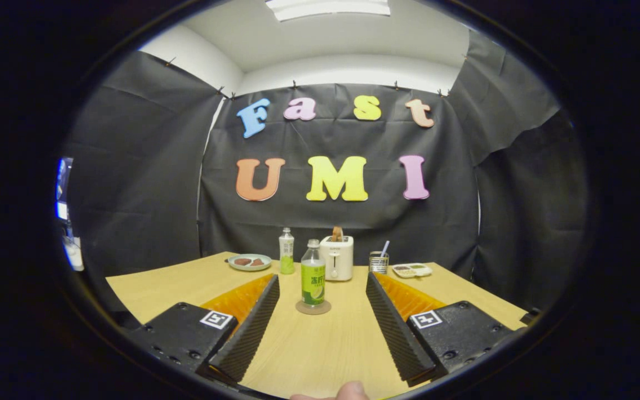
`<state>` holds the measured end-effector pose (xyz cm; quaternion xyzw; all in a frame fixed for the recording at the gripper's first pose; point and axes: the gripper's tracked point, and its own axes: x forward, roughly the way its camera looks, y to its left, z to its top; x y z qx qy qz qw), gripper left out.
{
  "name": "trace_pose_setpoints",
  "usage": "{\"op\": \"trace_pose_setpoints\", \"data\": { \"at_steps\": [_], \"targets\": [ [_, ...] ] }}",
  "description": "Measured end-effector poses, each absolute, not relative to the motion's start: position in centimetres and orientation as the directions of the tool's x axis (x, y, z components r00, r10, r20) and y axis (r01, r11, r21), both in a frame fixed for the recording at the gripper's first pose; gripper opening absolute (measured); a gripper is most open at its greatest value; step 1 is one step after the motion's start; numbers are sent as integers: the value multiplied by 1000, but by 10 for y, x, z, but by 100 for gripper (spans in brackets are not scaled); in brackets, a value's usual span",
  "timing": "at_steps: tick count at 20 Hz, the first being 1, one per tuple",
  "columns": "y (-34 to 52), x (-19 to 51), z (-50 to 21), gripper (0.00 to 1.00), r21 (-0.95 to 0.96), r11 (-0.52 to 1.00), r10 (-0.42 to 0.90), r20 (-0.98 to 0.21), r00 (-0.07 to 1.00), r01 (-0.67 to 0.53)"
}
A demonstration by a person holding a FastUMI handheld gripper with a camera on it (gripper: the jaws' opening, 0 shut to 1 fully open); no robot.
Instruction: Take the bottle from table, then pour the juice into the cup, finally place the bottle on the coaster
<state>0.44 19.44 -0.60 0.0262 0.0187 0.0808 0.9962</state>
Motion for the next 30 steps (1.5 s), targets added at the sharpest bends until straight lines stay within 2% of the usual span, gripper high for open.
{"op": "trace_pose_setpoints", "data": {
  "at_steps": [30],
  "targets": [
    [207, -1, 4, 100, 49, 985, 171, -56, 984, -168]
  ]
}}
